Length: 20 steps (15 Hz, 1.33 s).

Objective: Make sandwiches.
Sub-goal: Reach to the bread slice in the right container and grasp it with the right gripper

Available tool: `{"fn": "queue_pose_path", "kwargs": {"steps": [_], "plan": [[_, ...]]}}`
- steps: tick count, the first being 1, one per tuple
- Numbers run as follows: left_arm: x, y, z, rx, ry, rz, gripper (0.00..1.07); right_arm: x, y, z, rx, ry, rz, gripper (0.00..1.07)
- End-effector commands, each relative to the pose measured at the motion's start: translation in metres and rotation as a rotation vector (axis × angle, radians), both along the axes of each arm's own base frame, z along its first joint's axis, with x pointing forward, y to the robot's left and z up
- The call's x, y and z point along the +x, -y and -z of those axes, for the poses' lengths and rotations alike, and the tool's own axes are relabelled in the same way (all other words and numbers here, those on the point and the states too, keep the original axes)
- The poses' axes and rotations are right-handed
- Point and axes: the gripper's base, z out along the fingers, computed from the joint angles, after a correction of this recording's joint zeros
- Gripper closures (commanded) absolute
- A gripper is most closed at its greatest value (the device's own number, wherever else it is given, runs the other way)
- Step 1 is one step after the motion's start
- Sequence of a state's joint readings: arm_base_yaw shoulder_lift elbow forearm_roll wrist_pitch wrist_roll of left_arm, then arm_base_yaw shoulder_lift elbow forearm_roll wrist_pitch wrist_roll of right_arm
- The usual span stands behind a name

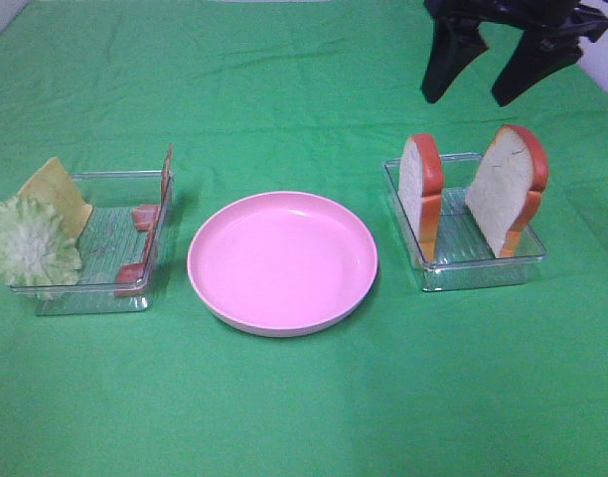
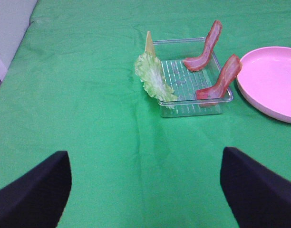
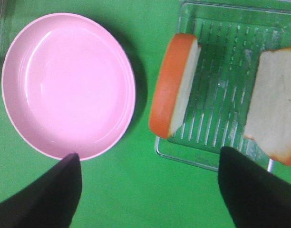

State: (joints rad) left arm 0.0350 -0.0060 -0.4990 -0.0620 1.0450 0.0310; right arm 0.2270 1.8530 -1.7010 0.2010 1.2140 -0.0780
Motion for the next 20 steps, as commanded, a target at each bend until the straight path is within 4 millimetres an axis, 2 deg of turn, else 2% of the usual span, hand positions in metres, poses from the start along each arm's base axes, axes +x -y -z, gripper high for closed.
{"fn": "queue_pose_path", "kwargs": {"steps": [1,5,6,13,14,19,20], "plan": [[-0.002,0.000,0.000,-0.002,0.027,-0.001,0.25,0.008,-0.018,0.015,-0.020,-0.084,-0.006,0.36],[-0.002,0.000,0.000,-0.002,0.027,-0.001,0.25,0.029,-0.021,0.043,-0.044,-0.131,-0.002,0.36],[-0.002,0.000,0.000,-0.002,0.027,-0.001,0.25,0.038,-0.023,0.060,-0.048,-0.154,-0.001,0.36],[-0.002,0.000,0.000,-0.002,0.027,-0.001,0.25,0.051,-0.021,0.104,-0.123,-0.215,0.037,0.36],[-0.002,0.000,0.000,-0.002,0.027,-0.001,0.25,0.053,-0.021,0.108,-0.136,-0.210,0.043,0.39],[-0.002,0.000,0.000,-0.002,0.027,-0.001,0.25,0.054,-0.021,0.110,-0.132,-0.206,0.066,0.90],[-0.002,0.000,0.000,-0.002,0.027,-0.001,0.25,0.054,-0.021,0.110,-0.133,-0.209,0.066,0.93]]}}
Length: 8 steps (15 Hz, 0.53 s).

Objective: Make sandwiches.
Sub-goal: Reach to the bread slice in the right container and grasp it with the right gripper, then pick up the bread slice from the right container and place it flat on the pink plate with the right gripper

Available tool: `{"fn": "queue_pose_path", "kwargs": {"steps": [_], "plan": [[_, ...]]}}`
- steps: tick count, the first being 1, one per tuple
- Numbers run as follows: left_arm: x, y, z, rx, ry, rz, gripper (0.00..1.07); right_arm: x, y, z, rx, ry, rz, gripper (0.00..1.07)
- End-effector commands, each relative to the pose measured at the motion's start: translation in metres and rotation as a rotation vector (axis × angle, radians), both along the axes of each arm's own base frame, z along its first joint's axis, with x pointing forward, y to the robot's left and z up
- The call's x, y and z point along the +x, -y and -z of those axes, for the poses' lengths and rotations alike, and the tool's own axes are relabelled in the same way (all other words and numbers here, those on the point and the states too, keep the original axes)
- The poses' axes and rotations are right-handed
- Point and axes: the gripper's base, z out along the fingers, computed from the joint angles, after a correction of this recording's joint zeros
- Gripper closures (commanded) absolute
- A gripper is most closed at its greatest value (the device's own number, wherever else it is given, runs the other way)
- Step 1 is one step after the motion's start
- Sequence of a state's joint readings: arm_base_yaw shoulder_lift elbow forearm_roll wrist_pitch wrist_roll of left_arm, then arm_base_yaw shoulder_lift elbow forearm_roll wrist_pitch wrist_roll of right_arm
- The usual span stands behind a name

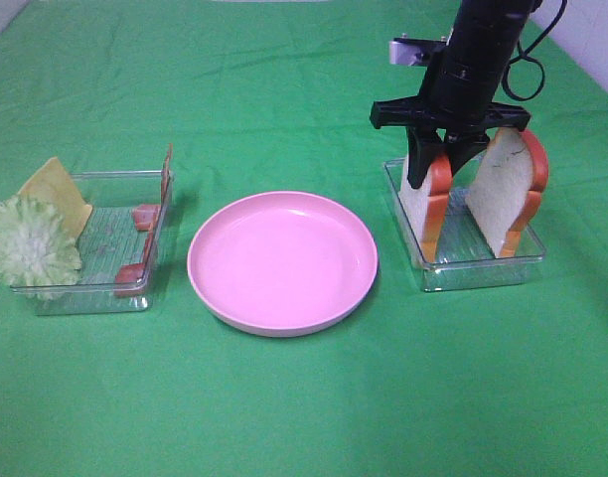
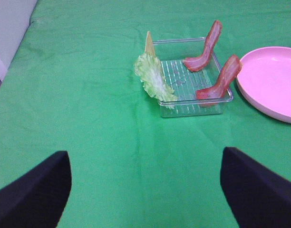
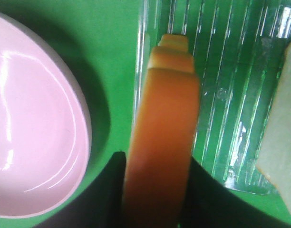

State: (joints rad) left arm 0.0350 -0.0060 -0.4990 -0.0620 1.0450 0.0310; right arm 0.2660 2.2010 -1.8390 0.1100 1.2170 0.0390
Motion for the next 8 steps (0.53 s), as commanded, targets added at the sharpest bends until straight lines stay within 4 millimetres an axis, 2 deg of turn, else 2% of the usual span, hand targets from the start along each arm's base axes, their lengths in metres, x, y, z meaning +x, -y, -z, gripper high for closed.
{"fn": "queue_pose_path", "kwargs": {"steps": [1,2,5,8], "plan": [[-0.002,0.000,0.000,-0.002,0.027,-0.001,0.25,0.000,0.001,-0.001,-0.001,-0.010,0.005,1.00],[-0.002,0.000,0.000,-0.002,0.027,-0.001,0.25,0.000,0.001,-0.001,-0.002,-0.011,0.005,1.06],[-0.002,0.000,0.000,-0.002,0.027,-0.001,0.25,-0.002,0.002,-0.002,-0.004,-0.021,0.002,1.07],[-0.002,0.000,0.000,-0.002,0.027,-0.001,0.25,-0.007,0.003,-0.028,0.007,0.025,0.003,1.07]]}}
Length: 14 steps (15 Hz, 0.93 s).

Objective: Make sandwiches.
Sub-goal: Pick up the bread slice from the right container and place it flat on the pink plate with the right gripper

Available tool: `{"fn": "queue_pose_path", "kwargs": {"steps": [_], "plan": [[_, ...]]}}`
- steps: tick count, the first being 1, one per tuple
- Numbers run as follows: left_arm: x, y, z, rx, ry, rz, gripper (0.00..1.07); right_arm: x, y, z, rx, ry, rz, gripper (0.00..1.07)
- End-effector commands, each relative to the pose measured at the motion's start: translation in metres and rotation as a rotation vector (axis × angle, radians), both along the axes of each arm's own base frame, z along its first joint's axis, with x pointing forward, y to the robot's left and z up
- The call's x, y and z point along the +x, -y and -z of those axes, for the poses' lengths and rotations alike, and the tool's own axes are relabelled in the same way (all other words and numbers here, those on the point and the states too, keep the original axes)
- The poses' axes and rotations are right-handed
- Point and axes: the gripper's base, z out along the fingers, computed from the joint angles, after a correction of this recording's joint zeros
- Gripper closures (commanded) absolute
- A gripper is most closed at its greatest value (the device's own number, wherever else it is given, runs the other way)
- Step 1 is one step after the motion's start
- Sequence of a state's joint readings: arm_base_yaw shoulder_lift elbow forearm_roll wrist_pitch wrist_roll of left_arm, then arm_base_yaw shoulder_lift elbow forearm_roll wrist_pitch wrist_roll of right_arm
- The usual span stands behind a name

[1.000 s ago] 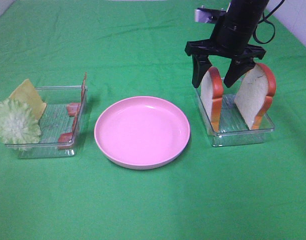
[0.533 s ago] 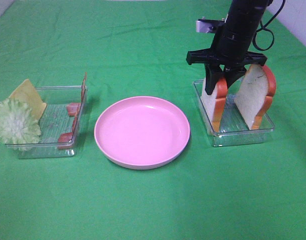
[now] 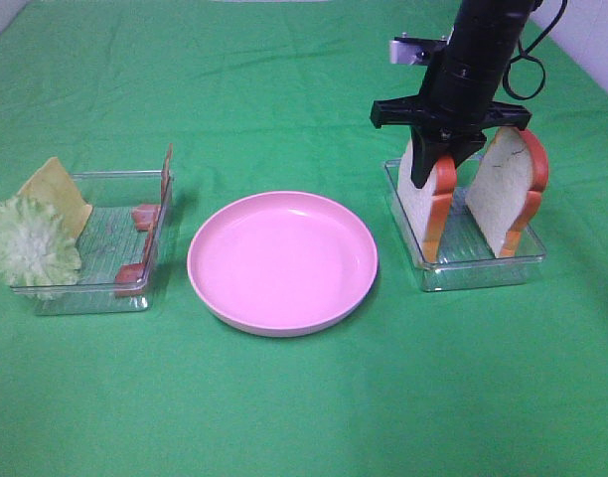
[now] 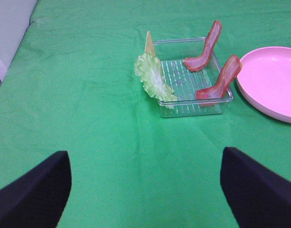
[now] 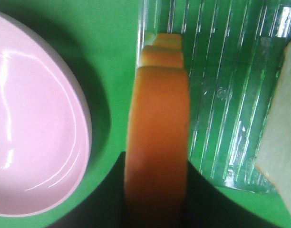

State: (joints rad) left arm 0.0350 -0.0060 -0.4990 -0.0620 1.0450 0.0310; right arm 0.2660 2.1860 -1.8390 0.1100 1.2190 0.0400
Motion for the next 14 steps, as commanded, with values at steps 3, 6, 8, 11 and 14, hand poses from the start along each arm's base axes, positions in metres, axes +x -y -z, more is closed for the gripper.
{"fn": "queue_pose_path", "kwargs": {"steps": [3,6,8,11,14], "plan": [[-0.002,0.000,0.000,-0.002,0.027,-0.001,0.25,-0.016,0.006,-0.051,0.012,0.051,-0.002,1.07],[-0.002,0.000,0.000,-0.002,0.027,-0.001,0.25,-0.035,0.006,-0.101,0.097,0.152,0.003,1.07],[-0.002,0.000,0.000,-0.002,0.027,-0.001,0.25,-0.046,-0.001,-0.120,0.205,0.167,-0.017,1.07],[-0.002,0.000,0.000,-0.002,0.027,-0.001,0.25,-0.054,-0.016,-0.114,0.382,0.110,-0.074,1.07],[-0.002,0.000,0.000,-0.002,0.027,-0.001,0.25,-0.061,-0.036,-0.057,0.661,0.042,-0.031,1.07]]}}
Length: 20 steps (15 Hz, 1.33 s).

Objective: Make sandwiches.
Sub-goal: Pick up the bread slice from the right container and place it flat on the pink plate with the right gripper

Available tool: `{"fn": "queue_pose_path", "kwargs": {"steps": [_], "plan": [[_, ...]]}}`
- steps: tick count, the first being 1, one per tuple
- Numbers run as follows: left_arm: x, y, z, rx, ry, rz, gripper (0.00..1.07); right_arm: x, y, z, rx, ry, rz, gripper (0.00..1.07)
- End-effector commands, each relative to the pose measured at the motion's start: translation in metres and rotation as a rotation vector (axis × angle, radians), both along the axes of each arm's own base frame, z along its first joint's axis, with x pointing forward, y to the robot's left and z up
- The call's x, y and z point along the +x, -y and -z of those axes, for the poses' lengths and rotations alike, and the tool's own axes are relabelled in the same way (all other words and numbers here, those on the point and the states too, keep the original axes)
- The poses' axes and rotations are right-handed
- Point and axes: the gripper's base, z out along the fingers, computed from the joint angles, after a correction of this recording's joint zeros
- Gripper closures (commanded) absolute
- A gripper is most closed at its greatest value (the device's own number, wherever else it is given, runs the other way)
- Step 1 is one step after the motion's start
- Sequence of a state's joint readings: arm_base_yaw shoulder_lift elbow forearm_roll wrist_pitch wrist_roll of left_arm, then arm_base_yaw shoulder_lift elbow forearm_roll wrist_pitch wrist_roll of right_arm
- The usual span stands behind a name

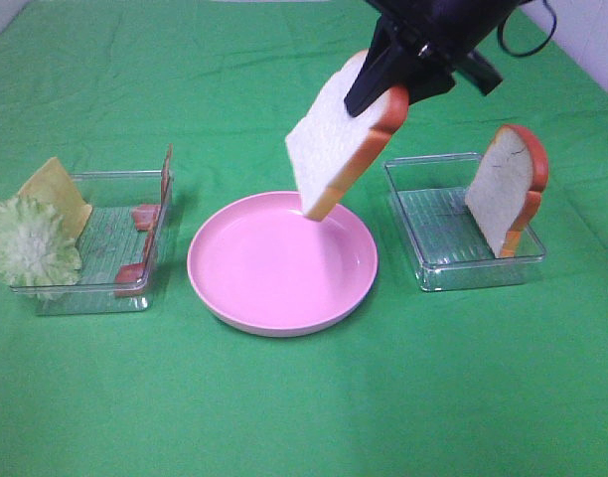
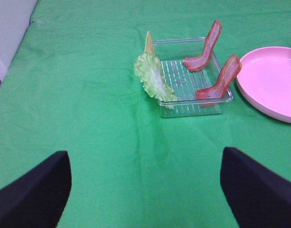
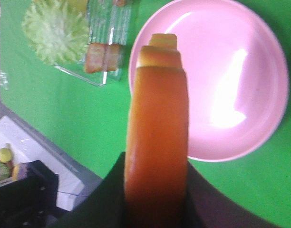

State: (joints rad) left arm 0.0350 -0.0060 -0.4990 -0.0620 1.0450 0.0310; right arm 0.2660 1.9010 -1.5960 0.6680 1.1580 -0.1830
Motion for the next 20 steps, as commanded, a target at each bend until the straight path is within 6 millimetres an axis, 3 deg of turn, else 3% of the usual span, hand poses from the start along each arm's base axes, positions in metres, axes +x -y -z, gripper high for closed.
{"fn": "queue_pose_path", "kwargs": {"steps": [1,5,7,10,13,17,20], "plan": [[-0.002,0.000,0.000,-0.002,0.027,-0.001,0.25,-0.001,-0.009,0.026,0.151,-0.012,0.044,1.07],[-0.002,0.000,0.000,-0.002,0.027,-0.001,0.25,0.001,-0.018,0.074,0.300,-0.054,0.106,1.07],[-0.002,0.000,0.000,-0.002,0.027,-0.001,0.25,0.006,-0.031,0.106,0.321,-0.112,0.123,1.07],[-0.002,0.000,0.000,-0.002,0.027,-0.001,0.25,0.008,-0.036,0.135,0.321,-0.183,0.156,1.07],[-0.002,0.000,0.000,-0.002,0.027,-0.001,0.25,0.010,-0.037,0.150,0.335,-0.220,0.184,1.07],[-0.002,0.000,0.000,-0.002,0.027,-0.001,0.25,0.013,-0.039,0.153,0.341,-0.186,0.182,1.07],[-0.002,0.000,0.000,-0.002,0.027,-0.001,0.25,0.011,-0.036,0.157,0.295,-0.198,0.172,0.96]]}}
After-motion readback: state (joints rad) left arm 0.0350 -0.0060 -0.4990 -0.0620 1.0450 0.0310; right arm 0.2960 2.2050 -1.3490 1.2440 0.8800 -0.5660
